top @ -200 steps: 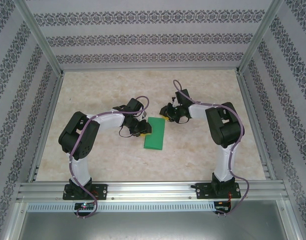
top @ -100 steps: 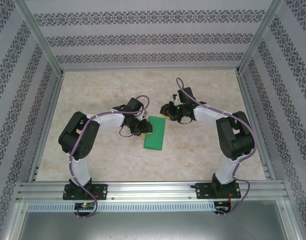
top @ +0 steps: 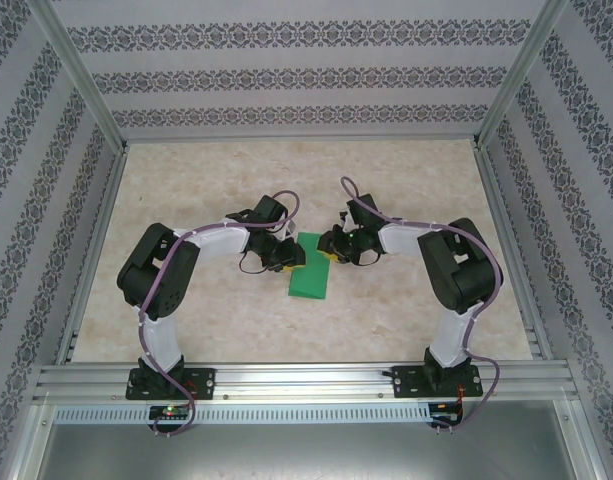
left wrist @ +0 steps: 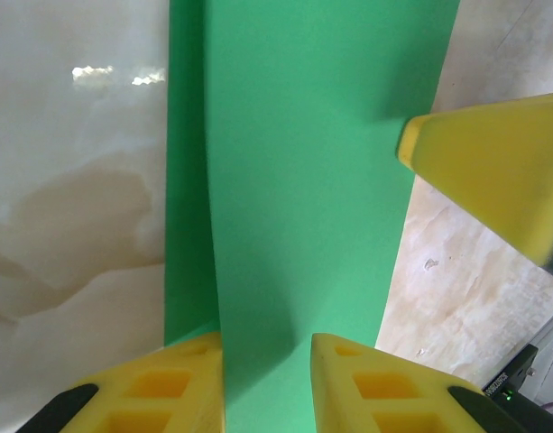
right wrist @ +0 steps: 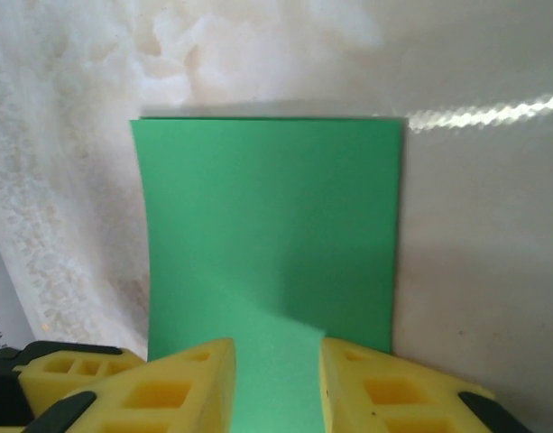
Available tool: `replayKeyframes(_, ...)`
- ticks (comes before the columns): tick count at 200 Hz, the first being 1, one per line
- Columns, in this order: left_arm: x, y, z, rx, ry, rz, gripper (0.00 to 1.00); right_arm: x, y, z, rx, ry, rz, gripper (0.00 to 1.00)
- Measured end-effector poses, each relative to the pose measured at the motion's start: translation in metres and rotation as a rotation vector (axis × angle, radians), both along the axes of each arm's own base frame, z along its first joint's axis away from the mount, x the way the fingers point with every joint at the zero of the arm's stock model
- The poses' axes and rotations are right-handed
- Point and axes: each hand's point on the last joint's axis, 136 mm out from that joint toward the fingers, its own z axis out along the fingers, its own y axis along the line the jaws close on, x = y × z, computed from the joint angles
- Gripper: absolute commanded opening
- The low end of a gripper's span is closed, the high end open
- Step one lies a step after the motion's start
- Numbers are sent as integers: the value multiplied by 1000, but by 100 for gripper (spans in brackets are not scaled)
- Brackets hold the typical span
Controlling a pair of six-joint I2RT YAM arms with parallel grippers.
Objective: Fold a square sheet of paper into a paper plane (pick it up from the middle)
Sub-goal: Fold the square sheet of paper in half at the center of the table.
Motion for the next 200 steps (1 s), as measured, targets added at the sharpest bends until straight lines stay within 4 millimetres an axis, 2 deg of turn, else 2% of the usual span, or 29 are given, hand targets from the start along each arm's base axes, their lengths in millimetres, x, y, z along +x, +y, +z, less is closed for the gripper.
replayKeyframes(40,0,0,0,0,0,0,29,-10,-1,33,35,-73,4,31)
replayKeyframes(55,0,0,0,0,0,-1,29,-20,1,30,45,-71,12,31)
replayKeyframes(84,0,0,0,0,0,-1,29,-43,5,7,34,-1,39,30)
replayKeyframes(121,0,0,0,0,0,0,29,-52,4,-9,0,46,55,30)
replayKeyframes(149,0,0,0,0,0,-1,29,-54,0,-3,-19,36,69,32)
replayKeyframes(182,0,-1,1,-4,1,-2,29,-55,8,29,26,-47,91,31)
replayKeyframes(200,-1,-2,1,-11,4,-5,29,-64,13,27,48,-53,107,31)
